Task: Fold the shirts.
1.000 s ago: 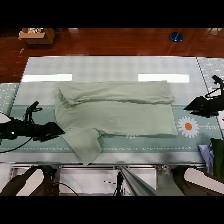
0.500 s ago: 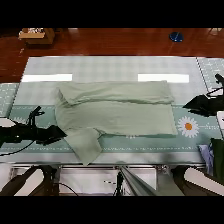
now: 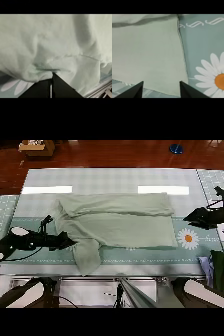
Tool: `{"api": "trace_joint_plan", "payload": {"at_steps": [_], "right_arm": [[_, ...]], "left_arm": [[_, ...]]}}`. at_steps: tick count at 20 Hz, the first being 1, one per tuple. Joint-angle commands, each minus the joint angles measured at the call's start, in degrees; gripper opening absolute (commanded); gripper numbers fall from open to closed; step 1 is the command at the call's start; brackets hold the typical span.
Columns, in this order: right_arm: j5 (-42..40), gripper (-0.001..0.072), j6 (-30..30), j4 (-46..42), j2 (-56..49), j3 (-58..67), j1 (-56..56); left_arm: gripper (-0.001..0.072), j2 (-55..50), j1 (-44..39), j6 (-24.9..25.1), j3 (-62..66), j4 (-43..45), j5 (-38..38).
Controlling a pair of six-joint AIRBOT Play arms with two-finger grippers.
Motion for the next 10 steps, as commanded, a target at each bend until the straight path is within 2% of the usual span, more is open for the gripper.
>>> {"api": "trace_joint_plan", "payload": {"at_steps": [1, 3, 7, 10], "right_arm": [[1.2, 0.0532, 0.8, -4.2, 0.0, -0.1, 0.0], [1.4, 0.0532, 2.5, -9.8, 0.0, -1.3, -1.4], [2.3, 0.0543, 2.6, -3.9, 0.0, -9.1, -8.0], [-1.1, 0.0543, 1.5, -3.7, 0.0, -14.8, -8.1]], "left_arm": [[0.0032, -0.7, 0.0, 0.4, -0.1, -0.1, 2.5], [0.0032, -0.7, 1.1, 1.1, -0.1, -0.1, 0.4], [0.0032, -0.7, 2.0, 2.8, -0.1, -0.2, -1.8], [0.0032, -0.7, 2.0, 2.9, -0.1, -0.2, -2.1]]}}
